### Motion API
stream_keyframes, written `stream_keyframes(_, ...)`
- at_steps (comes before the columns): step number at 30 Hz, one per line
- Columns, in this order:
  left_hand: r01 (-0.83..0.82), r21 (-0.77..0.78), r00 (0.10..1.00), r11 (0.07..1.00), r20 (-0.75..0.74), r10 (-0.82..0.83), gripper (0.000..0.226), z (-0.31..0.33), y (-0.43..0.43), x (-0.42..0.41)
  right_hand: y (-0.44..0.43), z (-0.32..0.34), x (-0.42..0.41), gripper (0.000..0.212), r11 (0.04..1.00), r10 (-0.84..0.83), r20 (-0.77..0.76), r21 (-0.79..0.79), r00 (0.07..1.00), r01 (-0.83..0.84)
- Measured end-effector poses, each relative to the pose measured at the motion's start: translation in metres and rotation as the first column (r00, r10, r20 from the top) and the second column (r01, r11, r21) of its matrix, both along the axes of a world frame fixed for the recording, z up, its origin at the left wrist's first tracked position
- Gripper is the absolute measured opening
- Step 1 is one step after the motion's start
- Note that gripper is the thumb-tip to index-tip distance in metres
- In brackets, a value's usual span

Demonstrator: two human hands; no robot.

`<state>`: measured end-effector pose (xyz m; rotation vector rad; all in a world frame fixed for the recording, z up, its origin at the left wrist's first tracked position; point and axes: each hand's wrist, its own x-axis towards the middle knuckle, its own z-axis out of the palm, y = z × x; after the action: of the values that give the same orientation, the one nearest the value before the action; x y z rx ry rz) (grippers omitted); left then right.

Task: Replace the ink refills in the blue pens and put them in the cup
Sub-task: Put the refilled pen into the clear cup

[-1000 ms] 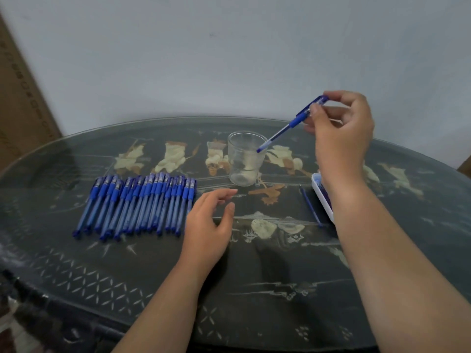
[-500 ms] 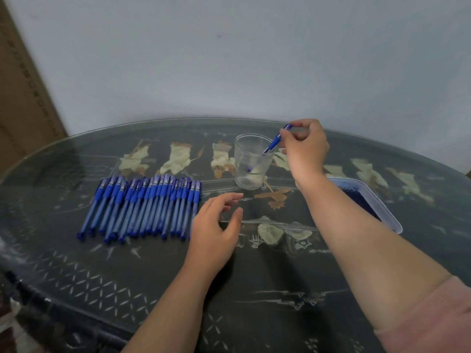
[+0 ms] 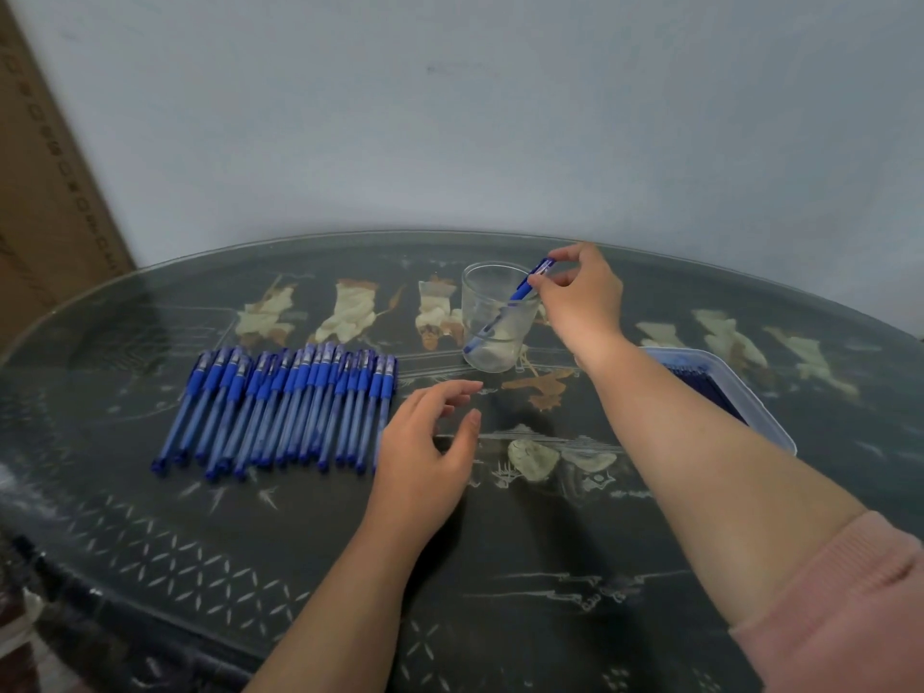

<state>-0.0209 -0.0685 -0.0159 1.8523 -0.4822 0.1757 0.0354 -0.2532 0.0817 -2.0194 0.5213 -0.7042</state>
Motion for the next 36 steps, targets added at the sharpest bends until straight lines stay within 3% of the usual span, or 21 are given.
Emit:
stream_keyframes(8,-0.008,-0.018,0.999,1.000,0.044,0.009,0.029,0.003,0.000,-0.001,0.002,0.001,-0.012,0.024,0.990,0.021,0.026,0.140,0.999,-0.024)
stream_keyframes(15,-0.107,-0.081,0.977,0.991,0.175,0.120,0.029,0.021,0.015,-0.009,0.026,-0.026,-0.059,0.014,0.997,-0.023,0.007,0.072,1.000,0.023)
stream_keyframes(19,-0.301,0.047,0.933,0.952,0.221,0.284,0.026,0.027,0.057,-0.002,0.062,-0.049,-0.067,0.013,0.996,0.085,-0.205,-0.024,0.975,-0.091)
stream_keyframes(24,-0.549,0.197,0.818,0.812,0.326,0.473,0.028,0.014,0.107,0.013,0.110,-0.058,-0.053,0.023,0.970,0.200,-0.304,-0.076,0.932,-0.233)
stream_keyframes(29,-0.483,0.402,0.870,0.778,0.319,0.376,0.037,0.006,0.106,0.016,0.139,-0.056,-0.038,0.028,0.963,0.210,-0.372,-0.081,0.904,-0.258)
stream_keyframes(36,-0.435,0.465,0.899,0.772,0.269,0.344,0.037,0.003,0.107,0.018,0.155,-0.062,-0.025,0.025,0.972,0.122,-0.455,-0.123,0.882,-0.198)
